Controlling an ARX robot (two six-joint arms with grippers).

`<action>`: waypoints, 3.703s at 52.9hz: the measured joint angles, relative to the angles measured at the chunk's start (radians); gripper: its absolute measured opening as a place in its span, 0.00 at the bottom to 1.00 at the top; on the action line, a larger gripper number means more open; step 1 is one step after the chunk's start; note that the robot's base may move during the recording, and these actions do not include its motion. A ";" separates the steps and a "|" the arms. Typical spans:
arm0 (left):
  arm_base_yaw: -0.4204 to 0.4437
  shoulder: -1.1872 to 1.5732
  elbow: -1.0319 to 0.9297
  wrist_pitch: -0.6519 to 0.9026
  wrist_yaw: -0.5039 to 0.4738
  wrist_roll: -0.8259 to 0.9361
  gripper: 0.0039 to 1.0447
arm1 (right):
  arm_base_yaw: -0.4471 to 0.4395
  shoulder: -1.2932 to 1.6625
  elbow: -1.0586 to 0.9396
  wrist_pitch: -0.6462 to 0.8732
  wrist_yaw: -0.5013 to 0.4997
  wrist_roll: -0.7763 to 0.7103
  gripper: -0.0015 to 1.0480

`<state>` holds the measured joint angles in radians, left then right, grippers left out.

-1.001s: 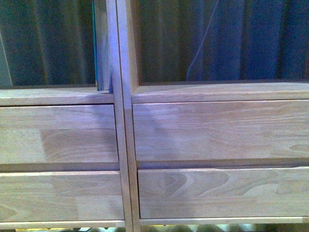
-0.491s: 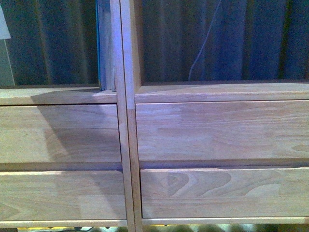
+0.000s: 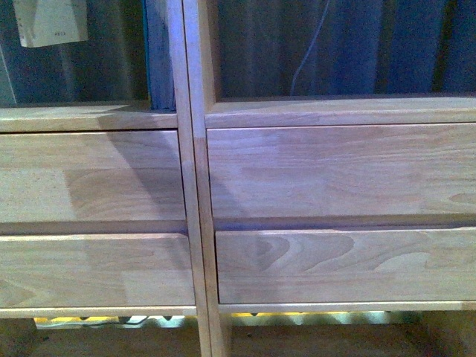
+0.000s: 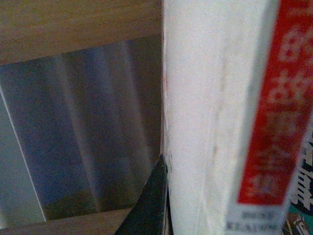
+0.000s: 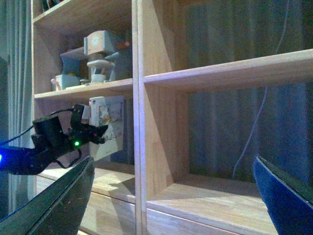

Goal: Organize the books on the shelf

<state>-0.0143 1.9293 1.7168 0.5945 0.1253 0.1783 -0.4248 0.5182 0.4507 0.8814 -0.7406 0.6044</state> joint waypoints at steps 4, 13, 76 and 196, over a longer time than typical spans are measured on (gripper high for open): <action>-0.010 0.034 0.034 -0.011 -0.014 0.007 0.06 | 0.012 -0.010 -0.003 -0.015 0.012 -0.027 0.93; -0.021 0.129 0.109 -0.039 -0.032 0.019 0.06 | 0.040 -0.029 -0.012 -0.046 0.018 -0.060 0.93; -0.075 -0.106 -0.315 0.065 0.068 -0.034 0.94 | 0.041 -0.029 -0.048 0.011 -0.020 -0.015 0.93; 0.016 -1.923 -1.705 -0.596 -0.126 -0.186 0.02 | 0.421 -0.512 -0.435 -0.885 0.737 -0.600 0.03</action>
<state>0.0013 0.0063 0.0120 -0.0017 -0.0002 -0.0078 -0.0036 0.0063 0.0162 -0.0036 -0.0032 0.0048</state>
